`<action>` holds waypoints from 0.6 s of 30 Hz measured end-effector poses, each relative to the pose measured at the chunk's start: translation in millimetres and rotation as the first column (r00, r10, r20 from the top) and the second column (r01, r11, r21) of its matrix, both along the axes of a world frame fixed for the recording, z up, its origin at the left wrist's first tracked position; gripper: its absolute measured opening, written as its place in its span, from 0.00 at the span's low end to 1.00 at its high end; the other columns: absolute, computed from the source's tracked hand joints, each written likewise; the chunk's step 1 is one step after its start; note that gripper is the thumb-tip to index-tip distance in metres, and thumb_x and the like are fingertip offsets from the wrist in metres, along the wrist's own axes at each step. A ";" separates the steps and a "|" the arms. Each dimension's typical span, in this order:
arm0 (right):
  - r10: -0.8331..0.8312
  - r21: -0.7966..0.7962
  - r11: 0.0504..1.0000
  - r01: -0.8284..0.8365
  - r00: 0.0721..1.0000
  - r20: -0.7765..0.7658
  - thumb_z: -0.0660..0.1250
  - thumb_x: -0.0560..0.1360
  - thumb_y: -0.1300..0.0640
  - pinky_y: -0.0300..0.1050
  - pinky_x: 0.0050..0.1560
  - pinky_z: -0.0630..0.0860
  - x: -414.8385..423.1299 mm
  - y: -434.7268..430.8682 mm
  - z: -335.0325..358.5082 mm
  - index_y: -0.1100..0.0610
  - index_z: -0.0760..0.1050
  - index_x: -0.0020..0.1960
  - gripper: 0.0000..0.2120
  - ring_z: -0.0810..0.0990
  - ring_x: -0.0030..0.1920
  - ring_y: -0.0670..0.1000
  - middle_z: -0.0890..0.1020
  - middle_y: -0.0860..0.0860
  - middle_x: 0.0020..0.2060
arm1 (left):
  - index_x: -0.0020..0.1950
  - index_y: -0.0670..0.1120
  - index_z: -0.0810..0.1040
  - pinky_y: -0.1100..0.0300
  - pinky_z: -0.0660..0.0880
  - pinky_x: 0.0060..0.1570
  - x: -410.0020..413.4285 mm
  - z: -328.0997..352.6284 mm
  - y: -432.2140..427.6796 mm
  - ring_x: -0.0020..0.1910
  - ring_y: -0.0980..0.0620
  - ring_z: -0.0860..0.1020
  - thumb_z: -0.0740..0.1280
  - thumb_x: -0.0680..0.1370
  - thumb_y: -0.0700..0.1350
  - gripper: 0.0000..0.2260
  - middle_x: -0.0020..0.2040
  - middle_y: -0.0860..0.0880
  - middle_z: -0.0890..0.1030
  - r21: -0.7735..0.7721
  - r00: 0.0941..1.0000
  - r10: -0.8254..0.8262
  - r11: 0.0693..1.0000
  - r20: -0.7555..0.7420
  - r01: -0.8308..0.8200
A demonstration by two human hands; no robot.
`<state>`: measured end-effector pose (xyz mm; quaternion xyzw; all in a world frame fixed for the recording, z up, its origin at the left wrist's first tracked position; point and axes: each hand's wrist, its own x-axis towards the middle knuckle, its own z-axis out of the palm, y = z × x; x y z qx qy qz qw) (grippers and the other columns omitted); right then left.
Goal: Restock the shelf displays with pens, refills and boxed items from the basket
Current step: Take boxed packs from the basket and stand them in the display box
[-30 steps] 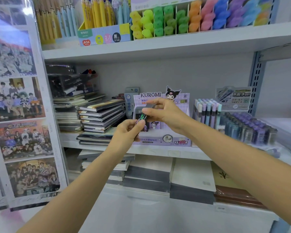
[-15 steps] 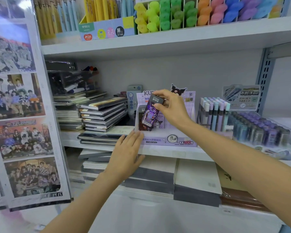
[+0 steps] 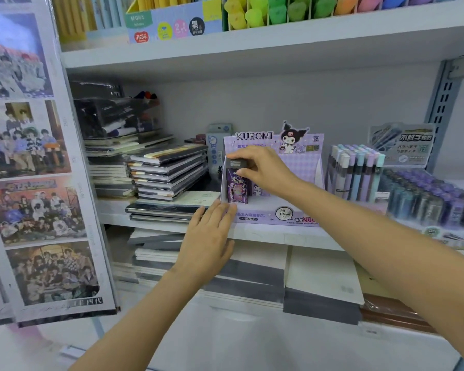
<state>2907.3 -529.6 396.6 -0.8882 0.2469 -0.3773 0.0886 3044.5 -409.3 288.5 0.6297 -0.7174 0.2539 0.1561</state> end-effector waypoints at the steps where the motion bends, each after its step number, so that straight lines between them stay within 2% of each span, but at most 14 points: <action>1: -0.032 -0.071 0.997 0.030 0.999 -0.030 0.69 0.76 0.64 0.42 0.56 0.73 2.9 2.4 -4.5 0.57 0.75 0.67 0.20 0.75 0.49 0.48 0.77 0.53 0.54 | 0.79 0.47 0.56 0.52 0.50 0.76 -0.1 0.0 0.2 0.78 0.49 0.55 0.61 0.79 0.50 0.29 0.76 0.48 0.62 -0.001 1.000 0.001 1.000 0.002 -0.001; 4: -0.165 -0.265 0.951 0.161 0.986 0.004 0.64 0.78 0.63 0.48 0.50 0.74 7.6 8.6 -21.1 0.60 0.72 0.68 0.19 0.74 0.52 0.52 0.73 0.55 0.57 | 0.78 0.46 0.58 0.52 0.51 0.76 -1.3 1.7 0.6 0.78 0.48 0.55 0.62 0.79 0.49 0.29 0.76 0.48 0.63 0.000 1.000 -0.002 1.000 -0.005 0.002; 6: -0.233 -0.333 0.914 0.233 0.972 0.039 0.63 0.78 0.64 0.51 0.53 0.71 8.9 10.4 -28.4 0.61 0.72 0.68 0.18 0.73 0.55 0.56 0.74 0.57 0.58 | 0.77 0.46 0.60 0.52 0.51 0.75 -1.9 3.7 0.1 0.78 0.48 0.55 0.63 0.78 0.48 0.28 0.75 0.48 0.64 -0.002 1.000 -0.002 1.000 -0.004 0.002; 8: -0.291 -0.383 0.881 0.276 0.956 0.019 0.64 0.78 0.64 0.50 0.54 0.69 10.1 9.8 -30.8 0.60 0.71 0.69 0.20 0.71 0.57 0.56 0.74 0.56 0.56 | 0.77 0.45 0.61 0.53 0.52 0.75 -2.5 4.6 -0.2 0.77 0.48 0.56 0.63 0.78 0.48 0.28 0.75 0.48 0.65 -0.004 1.000 -0.003 1.000 -0.006 0.003; 11: -0.306 -0.346 0.895 0.281 0.952 -0.018 0.67 0.76 0.64 0.47 0.56 0.69 9.5 7.7 -29.2 0.57 0.70 0.70 0.23 0.70 0.59 0.54 0.74 0.52 0.58 | 0.77 0.46 0.60 0.54 0.52 0.75 -3.0 6.3 -1.3 0.78 0.49 0.55 0.62 0.78 0.49 0.28 0.75 0.49 0.64 0.002 1.000 0.004 1.000 0.002 -0.004; 15: -0.205 -0.210 0.957 0.201 0.979 0.000 0.67 0.77 0.60 0.48 0.63 0.69 -3.0 13.7 -26.7 0.56 0.71 0.69 0.21 0.69 0.64 0.52 0.73 0.51 0.62 | 0.79 0.47 0.55 0.53 0.48 0.76 -6.4 8.0 2.6 0.78 0.49 0.51 0.60 0.80 0.51 0.29 0.78 0.49 0.58 0.034 0.999 0.035 0.999 0.004 -0.035; 17: -0.129 -0.196 0.970 0.146 0.987 0.093 0.68 0.76 0.60 0.47 0.64 0.69 -15.2 25.7 -31.3 0.57 0.73 0.67 0.20 0.70 0.63 0.52 0.74 0.52 0.62 | 0.77 0.43 0.59 0.48 0.53 0.75 -14.8 2.6 11.1 0.77 0.44 0.56 0.63 0.78 0.47 0.29 0.77 0.43 0.60 -0.007 1.000 0.015 1.000 -0.020 -0.015; 18: -0.078 -0.200 0.974 0.107 0.986 0.149 0.68 0.76 0.60 0.45 0.62 0.70 -22.7 34.3 -36.9 0.58 0.75 0.65 0.17 0.72 0.61 0.51 0.75 0.52 0.60 | 0.75 0.41 0.65 0.45 0.59 0.73 -20.4 -4.7 15.4 0.75 0.41 0.62 0.66 0.75 0.43 0.28 0.75 0.40 0.64 -0.060 0.998 -0.023 0.998 -0.053 0.020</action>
